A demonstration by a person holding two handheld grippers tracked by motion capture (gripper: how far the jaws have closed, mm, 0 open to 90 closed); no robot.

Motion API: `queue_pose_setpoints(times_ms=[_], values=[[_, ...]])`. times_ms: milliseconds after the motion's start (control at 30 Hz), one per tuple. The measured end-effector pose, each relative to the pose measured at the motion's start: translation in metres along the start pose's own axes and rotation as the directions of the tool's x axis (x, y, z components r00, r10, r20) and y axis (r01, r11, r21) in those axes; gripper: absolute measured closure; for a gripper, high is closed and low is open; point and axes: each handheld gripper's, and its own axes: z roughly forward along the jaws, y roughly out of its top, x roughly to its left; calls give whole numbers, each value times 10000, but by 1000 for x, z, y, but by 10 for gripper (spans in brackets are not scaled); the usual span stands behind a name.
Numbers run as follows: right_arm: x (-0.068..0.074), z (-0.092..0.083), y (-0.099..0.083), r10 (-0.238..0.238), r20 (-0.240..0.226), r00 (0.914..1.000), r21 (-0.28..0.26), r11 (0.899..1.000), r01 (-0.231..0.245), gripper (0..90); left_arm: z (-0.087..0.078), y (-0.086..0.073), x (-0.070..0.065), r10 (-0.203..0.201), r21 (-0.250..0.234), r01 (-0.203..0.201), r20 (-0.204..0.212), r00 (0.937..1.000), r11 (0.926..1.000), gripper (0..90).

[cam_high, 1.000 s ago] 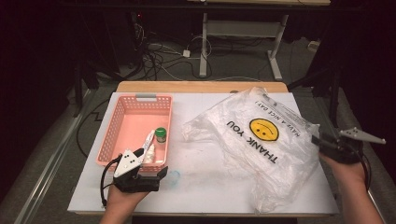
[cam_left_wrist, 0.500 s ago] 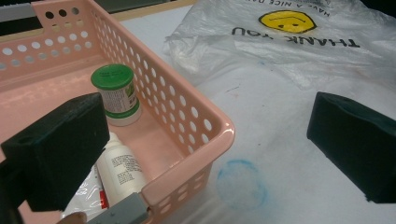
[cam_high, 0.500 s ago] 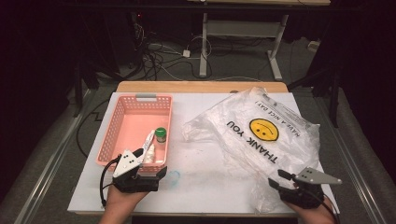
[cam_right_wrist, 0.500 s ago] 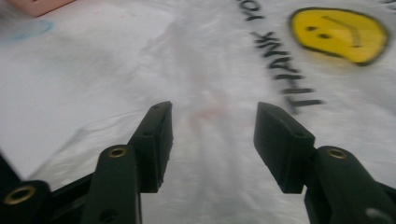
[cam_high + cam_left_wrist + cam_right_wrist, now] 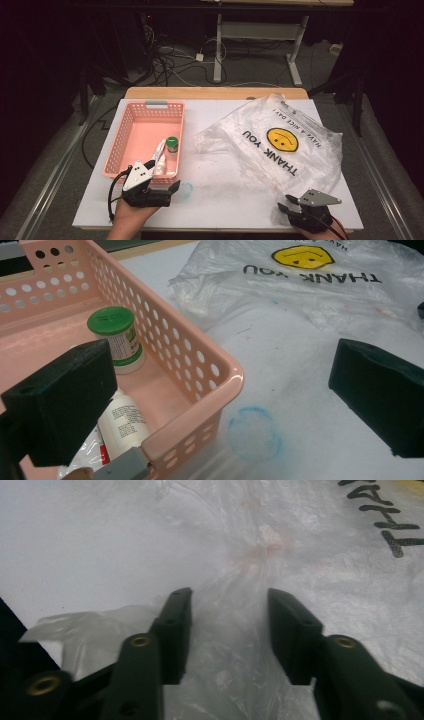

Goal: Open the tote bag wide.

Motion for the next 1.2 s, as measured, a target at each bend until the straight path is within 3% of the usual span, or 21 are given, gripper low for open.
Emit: queue_pose_setpoints(times_ms=[67, 200, 433, 500, 767, 833, 900, 933, 1000, 1200], values=[[1, 0, 1, -115, -77, 9999, 47, 9999, 116, 839, 0, 0, 0, 31, 10, -31, -2, 10000, 10000, 0], [4, -1, 2, -308, -96, 9995, 27, 9995, 308, 894, 0, 0, 0, 38, 14, -38, -8, 10000, 10000, 0], [13, -6, 9, -502, -62, 9987, -525, 9974, 499, 894, 0, 0, 1, 3, -5, -3, -34, 10000, 10000, 0], [17, -7, 11, -367, -139, 9992, -697, 9969, 357, 894, 0, 0, 1, 17, 0, -17, -44, 10000, 10000, 0], [43, 1, 23, -690, -402, 9968, -1001, 9929, 647, 891, 1, 0, 0, 42, -5, -42, -44, 10000, 10000, 0], [52, 7, 26, -727, -672, 9951, -968, 9931, 660, 873, 1, 0, 0, 50, -21, -50, -38, 10000, 10000, 0], [54, 8, 27, -835, -660, 9943, -934, 9926, 772, 849, 0, 0, 0, 43, -33, -43, -41, 10000, 10000, 0], [54, 7, 29, -837, -776, 9935, -1074, 9914, 751, 776, 0, 0, 1, 30, -43, -30, -34, 10000, 10000, 0], [52, 4, 29, -746, -849, 9936, -1199, 9907, 641, 746, -1, 0, 2, 28, -29, -28, -45, 10000, 10000, 0], [36, -11, 39, -349, -998, 9944, -2071, 9782, 136, 524, 0, 0, 3, -130, -65, 129, -120, 9998, 9999, 0]])
